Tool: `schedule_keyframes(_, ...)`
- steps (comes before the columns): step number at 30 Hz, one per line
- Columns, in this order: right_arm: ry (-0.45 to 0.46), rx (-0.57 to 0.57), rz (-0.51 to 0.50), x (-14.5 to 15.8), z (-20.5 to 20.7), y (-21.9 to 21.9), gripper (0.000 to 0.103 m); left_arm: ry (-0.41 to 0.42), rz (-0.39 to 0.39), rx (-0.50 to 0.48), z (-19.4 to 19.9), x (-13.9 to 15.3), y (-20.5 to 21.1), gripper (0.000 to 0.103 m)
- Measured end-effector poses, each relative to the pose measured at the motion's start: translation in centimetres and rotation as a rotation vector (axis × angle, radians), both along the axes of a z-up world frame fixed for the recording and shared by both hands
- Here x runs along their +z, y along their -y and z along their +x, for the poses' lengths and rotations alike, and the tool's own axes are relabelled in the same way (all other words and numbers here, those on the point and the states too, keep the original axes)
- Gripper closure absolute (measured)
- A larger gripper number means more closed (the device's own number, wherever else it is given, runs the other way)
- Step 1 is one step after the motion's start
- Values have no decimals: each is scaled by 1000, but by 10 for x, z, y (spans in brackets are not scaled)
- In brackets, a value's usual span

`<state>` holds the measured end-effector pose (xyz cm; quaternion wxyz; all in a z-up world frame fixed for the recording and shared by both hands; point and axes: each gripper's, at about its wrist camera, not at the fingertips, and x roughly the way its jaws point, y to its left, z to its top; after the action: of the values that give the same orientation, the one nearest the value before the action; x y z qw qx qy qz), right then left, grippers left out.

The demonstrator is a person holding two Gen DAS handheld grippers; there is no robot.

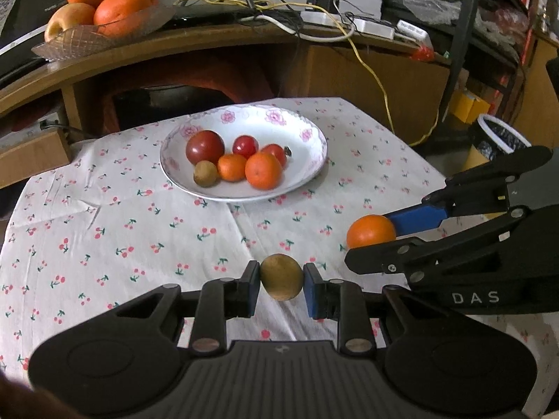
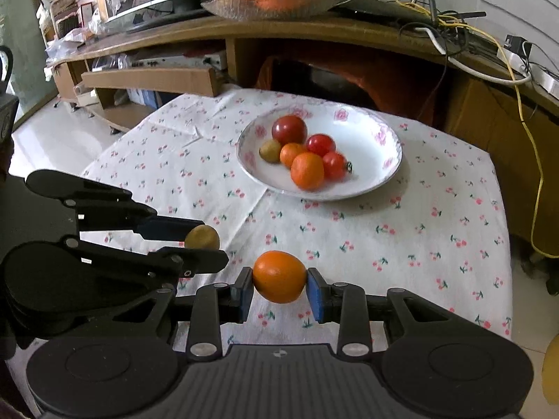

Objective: Organize fruits
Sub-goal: 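Carry the potato and the small orange toward the white bowl, then lower the potato and orange into the bowl and open both grippers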

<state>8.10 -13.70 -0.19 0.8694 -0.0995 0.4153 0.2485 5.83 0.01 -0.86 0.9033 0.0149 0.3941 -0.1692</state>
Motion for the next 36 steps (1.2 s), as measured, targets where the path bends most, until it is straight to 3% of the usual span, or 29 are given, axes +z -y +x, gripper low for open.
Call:
schedule_keyframes(13, 41, -23, 19, 14, 15, -2, 71, 32, -15, 41, 16, 13, -4, 71)
schedule_keyframes(22, 70, -63, 40, 23, 44, 0, 70, 76, 13, 56, 48, 27, -2, 72)
schedule_keyframes(36, 82, -87, 6, 7, 103, -2, 70, 47, 40, 86, 104, 7, 3, 72)
